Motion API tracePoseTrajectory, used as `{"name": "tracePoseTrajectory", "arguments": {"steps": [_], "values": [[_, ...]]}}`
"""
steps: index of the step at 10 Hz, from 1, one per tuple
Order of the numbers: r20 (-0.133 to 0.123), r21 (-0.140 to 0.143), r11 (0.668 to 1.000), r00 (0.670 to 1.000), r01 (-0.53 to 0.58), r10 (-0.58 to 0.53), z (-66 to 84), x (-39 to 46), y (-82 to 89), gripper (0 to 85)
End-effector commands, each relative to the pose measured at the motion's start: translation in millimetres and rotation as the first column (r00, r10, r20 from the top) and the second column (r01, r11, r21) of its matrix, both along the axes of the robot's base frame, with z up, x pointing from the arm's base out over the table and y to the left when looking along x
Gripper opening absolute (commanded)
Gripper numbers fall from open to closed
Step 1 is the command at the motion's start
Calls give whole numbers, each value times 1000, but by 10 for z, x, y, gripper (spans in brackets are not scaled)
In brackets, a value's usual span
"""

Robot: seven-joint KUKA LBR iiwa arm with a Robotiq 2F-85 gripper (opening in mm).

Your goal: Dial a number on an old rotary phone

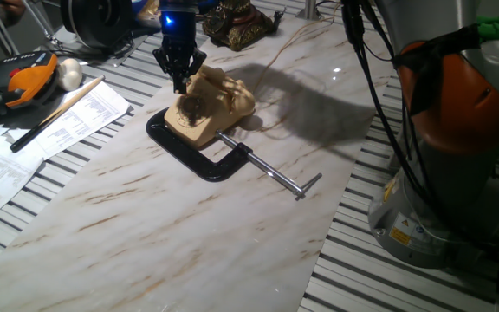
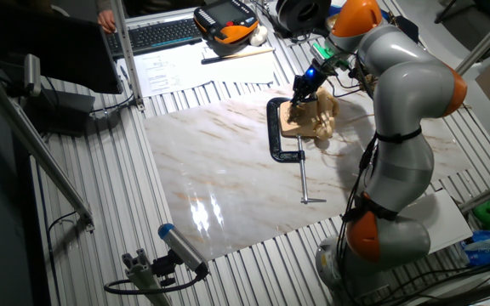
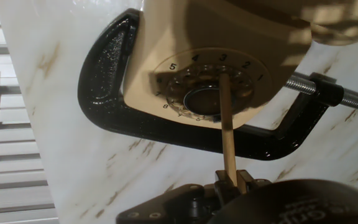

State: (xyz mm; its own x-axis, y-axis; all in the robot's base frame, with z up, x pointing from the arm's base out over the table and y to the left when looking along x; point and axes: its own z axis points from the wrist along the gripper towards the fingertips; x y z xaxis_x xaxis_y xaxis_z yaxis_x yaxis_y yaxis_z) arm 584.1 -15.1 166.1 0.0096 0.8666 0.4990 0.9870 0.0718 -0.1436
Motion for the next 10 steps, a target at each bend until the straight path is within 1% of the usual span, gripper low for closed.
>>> {"name": "tracePoseTrajectory", "arguments": {"steps": [1,3,5,7,9,10], "values": [[0,0,1000,1000,0,0,2,-4,0,0],[-7,15,1000,1000,-1,1,-3,-7,-3,0],[-2,10,1000,1000,4,-4,-16,-45,26,0],[-3,14,1000,1000,12,-12,-20,-58,22,0],[14,13,999,999,33,-33,-59,-125,68,0],[15,18,999,999,40,-41,-76,-149,87,0]]}}
